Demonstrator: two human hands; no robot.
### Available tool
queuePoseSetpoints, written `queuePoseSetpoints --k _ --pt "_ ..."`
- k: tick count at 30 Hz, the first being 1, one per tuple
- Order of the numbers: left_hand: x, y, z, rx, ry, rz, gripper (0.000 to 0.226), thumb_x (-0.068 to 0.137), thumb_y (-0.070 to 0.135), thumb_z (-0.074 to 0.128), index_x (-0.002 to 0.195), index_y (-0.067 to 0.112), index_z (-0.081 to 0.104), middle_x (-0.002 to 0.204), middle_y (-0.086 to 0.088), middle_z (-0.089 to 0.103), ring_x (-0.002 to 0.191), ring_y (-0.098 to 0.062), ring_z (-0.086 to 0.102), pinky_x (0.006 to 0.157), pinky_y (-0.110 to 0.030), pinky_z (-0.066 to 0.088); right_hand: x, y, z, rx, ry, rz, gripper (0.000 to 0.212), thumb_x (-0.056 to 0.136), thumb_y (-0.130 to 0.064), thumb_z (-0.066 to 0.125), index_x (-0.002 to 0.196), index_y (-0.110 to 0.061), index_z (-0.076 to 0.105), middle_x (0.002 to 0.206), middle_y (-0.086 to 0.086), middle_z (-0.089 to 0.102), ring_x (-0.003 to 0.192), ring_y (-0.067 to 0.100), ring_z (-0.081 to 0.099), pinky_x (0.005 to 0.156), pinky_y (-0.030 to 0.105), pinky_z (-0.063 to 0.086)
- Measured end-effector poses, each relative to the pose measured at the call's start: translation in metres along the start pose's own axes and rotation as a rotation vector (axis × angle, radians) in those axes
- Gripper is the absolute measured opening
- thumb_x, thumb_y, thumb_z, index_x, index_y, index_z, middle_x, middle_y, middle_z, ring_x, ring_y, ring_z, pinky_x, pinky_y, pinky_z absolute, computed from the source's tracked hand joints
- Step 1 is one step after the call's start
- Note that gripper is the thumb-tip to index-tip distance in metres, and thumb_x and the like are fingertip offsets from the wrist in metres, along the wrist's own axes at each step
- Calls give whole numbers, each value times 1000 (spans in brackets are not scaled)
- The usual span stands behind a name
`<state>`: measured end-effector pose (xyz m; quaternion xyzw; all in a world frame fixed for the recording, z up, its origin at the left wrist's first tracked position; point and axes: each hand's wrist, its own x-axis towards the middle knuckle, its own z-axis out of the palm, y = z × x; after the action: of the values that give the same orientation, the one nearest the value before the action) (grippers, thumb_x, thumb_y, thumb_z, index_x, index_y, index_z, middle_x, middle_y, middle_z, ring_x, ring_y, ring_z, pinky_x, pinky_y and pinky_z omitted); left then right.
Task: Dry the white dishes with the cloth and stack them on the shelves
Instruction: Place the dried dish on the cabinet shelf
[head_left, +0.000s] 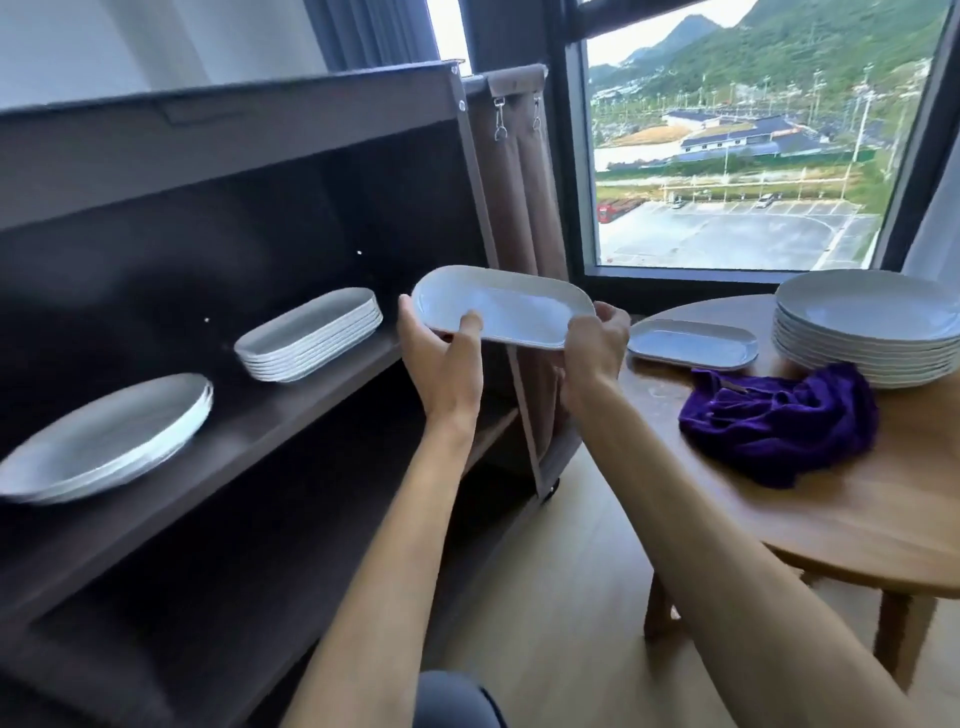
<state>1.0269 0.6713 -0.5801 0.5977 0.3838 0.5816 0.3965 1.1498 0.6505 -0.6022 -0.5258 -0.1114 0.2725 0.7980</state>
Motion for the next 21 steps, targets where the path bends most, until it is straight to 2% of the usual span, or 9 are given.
queuePoseSetpoints --k 1,3,6,9,13,15,18,19,21 --pt "1 2 -16 43 23 61 76 86 27 69 153 18 35 140 9 51 120 1 51 101 -12 40 -5 0 11 -9 -12 1 30 90 -12 49 117 -26 47 105 -1 56 99 16 59 70 29 59" --pt "2 6 -47 118 70 152 73 85 26 73 149 14 40 140 7 52 124 1 52 99 -12 46 -19 -2 33 18 -85 16 14 93 -21 51 105 -26 49 107 0 57 95 14 59 60 24 56" --pt "5 10 -93 177 133 212 83 86 23 78 155 11 34 129 30 42 117 24 46 92 0 40 -45 2 67 114 -232 48 13 91 -32 55 103 -26 53 114 5 61 102 21 64 74 37 64" --pt "4 14 -129 243 189 201 82 87 23 80 156 16 36 127 31 44 123 -1 54 101 -13 44 -68 9 95 114 -323 36 25 91 -41 57 110 -24 56 111 2 62 105 21 63 87 45 61" --pt "3 17 -176 337 363 260 75 82 25 85 146 18 46 138 7 57 127 -16 56 111 -39 45 -98 22 131 82 -481 67 43 88 -52 57 120 -24 59 119 2 63 113 23 63 97 49 56" --pt "3 14 -190 350 393 268 72 80 23 86 141 20 48 135 8 59 127 -15 54 111 -38 45 -108 29 144 43 -513 51 56 84 -55 59 132 -25 55 130 -1 59 122 21 57 105 52 50" --pt "9 7 -200 378 457 277 65 79 21 85 136 17 53 133 8 59 124 -9 51 107 -13 38 -113 35 160 -4 -539 8 69 83 -55 59 144 -25 47 138 -4 54 128 17 51 109 48 45" --pt "13 6 -200 399 475 268 62 80 21 84 134 15 54 133 6 60 123 -9 51 105 -13 38 -111 36 164 -28 -549 -11 70 84 -54 60 146 -24 46 140 -5 52 128 16 50 109 44 43" --pt "26 4 -196 458 480 247 57 81 21 84 131 10 58 132 1 62 125 -16 54 107 -27 41 -102 36 174 -86 -566 -40 72 85 -54 60 148 -23 45 145 -4 50 130 14 47 102 35 39"
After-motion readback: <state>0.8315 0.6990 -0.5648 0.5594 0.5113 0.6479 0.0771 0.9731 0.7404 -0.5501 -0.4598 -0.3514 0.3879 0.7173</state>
